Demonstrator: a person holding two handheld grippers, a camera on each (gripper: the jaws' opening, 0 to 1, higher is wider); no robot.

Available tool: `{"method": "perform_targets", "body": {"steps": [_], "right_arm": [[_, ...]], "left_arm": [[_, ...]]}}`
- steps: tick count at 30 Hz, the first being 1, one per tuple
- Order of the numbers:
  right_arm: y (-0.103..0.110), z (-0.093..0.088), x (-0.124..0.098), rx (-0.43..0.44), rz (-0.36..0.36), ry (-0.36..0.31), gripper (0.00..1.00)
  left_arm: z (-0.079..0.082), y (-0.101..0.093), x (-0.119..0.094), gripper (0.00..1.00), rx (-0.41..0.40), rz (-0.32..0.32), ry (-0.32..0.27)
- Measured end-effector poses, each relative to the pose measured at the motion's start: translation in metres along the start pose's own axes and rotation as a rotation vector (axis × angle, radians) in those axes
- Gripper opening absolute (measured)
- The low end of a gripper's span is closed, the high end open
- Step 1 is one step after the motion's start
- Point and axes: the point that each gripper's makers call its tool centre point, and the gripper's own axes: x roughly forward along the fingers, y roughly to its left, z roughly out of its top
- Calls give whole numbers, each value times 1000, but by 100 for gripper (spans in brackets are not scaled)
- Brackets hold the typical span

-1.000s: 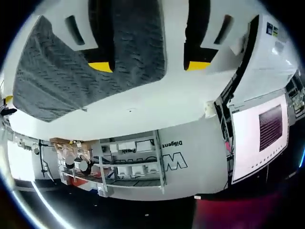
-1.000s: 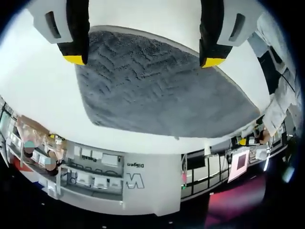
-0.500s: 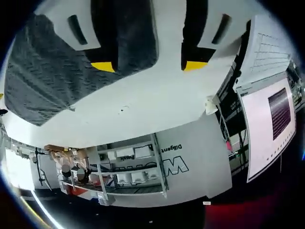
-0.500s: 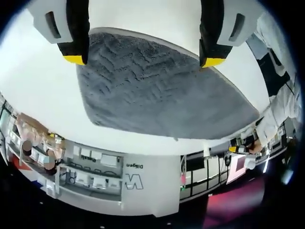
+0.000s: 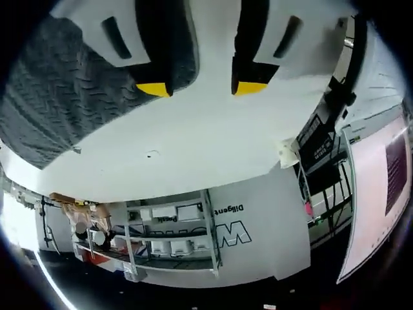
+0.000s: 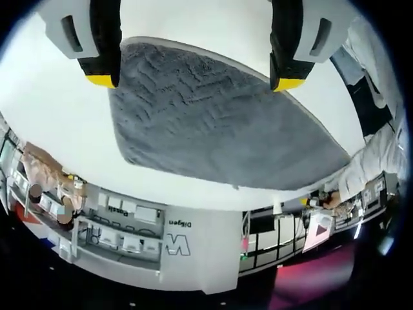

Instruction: Open the folded towel by lifting each exposed corner and separating the folded layers until the towel lies flat within the target outline without major curled edges

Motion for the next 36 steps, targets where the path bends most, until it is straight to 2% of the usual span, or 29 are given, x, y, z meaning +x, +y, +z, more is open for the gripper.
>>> {"method": "perform_targets", "body": {"steps": [3, 12, 16, 22, 29, 36], "right_arm": [[0, 1, -2, -6, -1, 2, 95], [-1, 0, -5, -12, -6, 8, 94], [0, 0, -5, -17, -1, 12, 94], [2, -3, -4, -28, 8, 28, 93], [2, -6, -4, -25, 5, 33, 92], [3, -7, -3, -32, 11, 42, 91]], "left_arm": [[-14, 0, 10, 32, -15, -12, 48], [-40, 6, 22, 24, 19, 6, 120], [-41, 4, 24, 22, -4, -8, 112], [-43, -1, 28, 17, 5, -27, 122], [-45, -10, 30, 4, 1, -75, 114], [-46, -12, 27, 4, 20, -73, 99]]}}
